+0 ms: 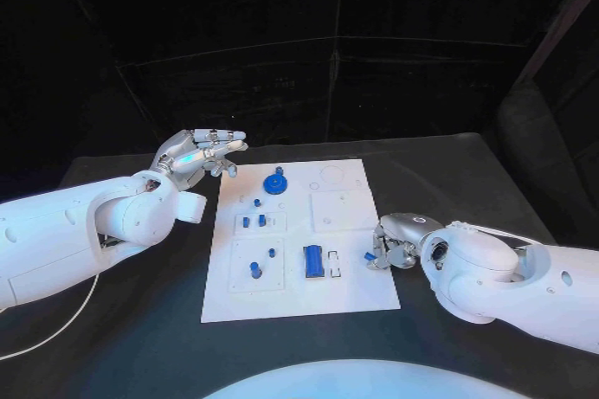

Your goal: Assemble the parts on the task board

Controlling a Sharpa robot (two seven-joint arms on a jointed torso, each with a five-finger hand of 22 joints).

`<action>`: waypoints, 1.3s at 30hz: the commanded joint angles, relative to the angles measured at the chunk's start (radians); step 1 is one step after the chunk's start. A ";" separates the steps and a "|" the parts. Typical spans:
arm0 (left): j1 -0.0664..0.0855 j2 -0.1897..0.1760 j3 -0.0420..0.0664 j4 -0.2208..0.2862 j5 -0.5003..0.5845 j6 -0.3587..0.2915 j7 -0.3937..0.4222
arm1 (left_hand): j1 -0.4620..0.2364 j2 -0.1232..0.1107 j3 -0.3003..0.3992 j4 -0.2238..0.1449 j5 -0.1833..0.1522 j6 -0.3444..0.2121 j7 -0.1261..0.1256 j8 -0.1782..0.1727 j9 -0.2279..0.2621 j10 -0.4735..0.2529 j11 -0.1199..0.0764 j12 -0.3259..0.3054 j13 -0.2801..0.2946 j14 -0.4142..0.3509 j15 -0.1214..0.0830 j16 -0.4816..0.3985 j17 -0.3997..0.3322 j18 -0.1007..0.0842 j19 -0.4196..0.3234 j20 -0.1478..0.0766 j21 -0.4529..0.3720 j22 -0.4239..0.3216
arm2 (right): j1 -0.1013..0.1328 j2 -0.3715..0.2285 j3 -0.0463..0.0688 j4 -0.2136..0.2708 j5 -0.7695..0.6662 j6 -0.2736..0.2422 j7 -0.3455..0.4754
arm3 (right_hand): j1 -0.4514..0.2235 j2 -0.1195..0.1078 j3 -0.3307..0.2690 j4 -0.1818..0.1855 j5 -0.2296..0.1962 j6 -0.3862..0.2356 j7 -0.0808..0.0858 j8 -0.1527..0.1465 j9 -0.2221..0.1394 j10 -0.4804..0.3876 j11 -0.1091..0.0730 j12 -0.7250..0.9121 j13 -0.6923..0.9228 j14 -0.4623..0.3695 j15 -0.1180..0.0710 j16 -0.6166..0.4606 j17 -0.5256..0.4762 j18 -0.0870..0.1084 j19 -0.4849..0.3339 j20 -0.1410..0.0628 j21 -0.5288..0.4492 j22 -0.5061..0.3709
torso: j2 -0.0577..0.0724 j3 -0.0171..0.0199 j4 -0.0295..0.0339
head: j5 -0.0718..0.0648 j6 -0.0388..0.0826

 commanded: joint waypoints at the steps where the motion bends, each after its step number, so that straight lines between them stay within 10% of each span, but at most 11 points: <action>1: 0.001 -0.001 0.001 0.001 0.001 0.012 0.001 | -0.011 0.000 -0.007 0.000 0.003 -0.007 0.003 0.005 -0.001 -0.007 -0.002 0.007 0.001 -0.007 -0.003 -0.003 -0.001 0.014 -0.005 0.005 -0.004 -0.001 | -0.011 -0.002 -0.011 -0.008 -0.022 0.072 -0.064 | 0.041 0.026 0.015 -0.012 0.046 0.009 0.000 0.000 -0.351 -0.008 0.001 -0.007 -0.001 0.068 -0.002 -0.003 0.089 -0.003 0.020 0.006 -0.005 0.163 | -0.001 -0.0003 -0.0003 | 0.001 0.000; 5: 0.001 -0.001 0.001 0.001 0.001 0.012 0.000 | -0.011 0.000 -0.007 0.000 0.003 -0.007 0.003 0.005 -0.001 -0.007 -0.002 0.007 0.001 -0.007 -0.003 -0.003 -0.001 0.014 -0.005 0.005 -0.004 -0.001 | -0.011 -0.008 -0.011 0.002 -0.010 0.057 -0.066 | 0.066 0.042 0.044 -0.019 0.109 0.020 -0.005 -0.004 -0.352 -0.010 -0.002 -0.007 0.000 0.069 -0.005 -0.003 0.089 -0.003 0.021 0.005 -0.004 0.165 | -0.001 -0.0006 -0.0004 | 0.001 -0.001; 17: 0.001 -0.001 0.001 0.002 0.001 0.012 0.000 | -0.011 0.000 -0.007 0.000 0.003 -0.007 0.003 0.005 -0.001 -0.007 -0.002 0.007 0.001 -0.007 -0.003 -0.003 -0.001 0.014 -0.005 0.005 -0.004 -0.001 | -0.010 -0.024 -0.010 0.041 0.057 -0.026 -0.055 | 0.077 0.048 0.117 -0.015 0.121 0.036 -0.006 -0.018 -0.355 -0.007 -0.003 -0.005 0.002 0.069 -0.006 -0.003 0.093 -0.004 0.025 0.002 -0.001 0.170 | -0.001 -0.0013 0.0018 | 0.002 0.002; 27: 0.001 -0.001 0.000 0.004 0.001 0.011 -0.001 | -0.011 0.000 -0.007 0.000 0.003 -0.007 0.003 0.005 -0.001 -0.007 -0.002 0.007 0.001 -0.007 -0.003 -0.003 -0.001 0.014 -0.005 0.005 -0.004 -0.001 | -0.009 -0.029 -0.010 0.077 0.113 -0.196 0.018 | 0.041 0.023 0.186 0.017 0.094 0.041 -0.008 -0.034 -0.358 -0.008 -0.004 -0.019 -0.008 0.067 -0.007 -0.010 0.083 -0.003 0.020 0.002 -0.006 0.165 | 0.000 -0.0023 0.0015 | 0.010 0.001; 39: 0.002 -0.003 0.001 0.008 0.001 0.013 -0.002 | -0.011 0.000 -0.007 0.000 0.003 -0.007 0.003 0.005 -0.001 -0.007 -0.002 0.007 0.001 -0.007 -0.003 -0.003 -0.001 0.014 -0.005 0.005 -0.004 -0.001 | -0.009 0.031 -0.010 0.057 0.183 -0.256 0.031 | -0.058 -0.037 0.210 0.087 0.033 0.053 -0.011 -0.039 -0.352 0.009 -0.005 -0.005 0.001 0.069 -0.006 -0.009 0.088 -0.004 0.024 0.003 -0.004 0.169 | 0.000 -0.0009 0.0008 | 0.014 0.000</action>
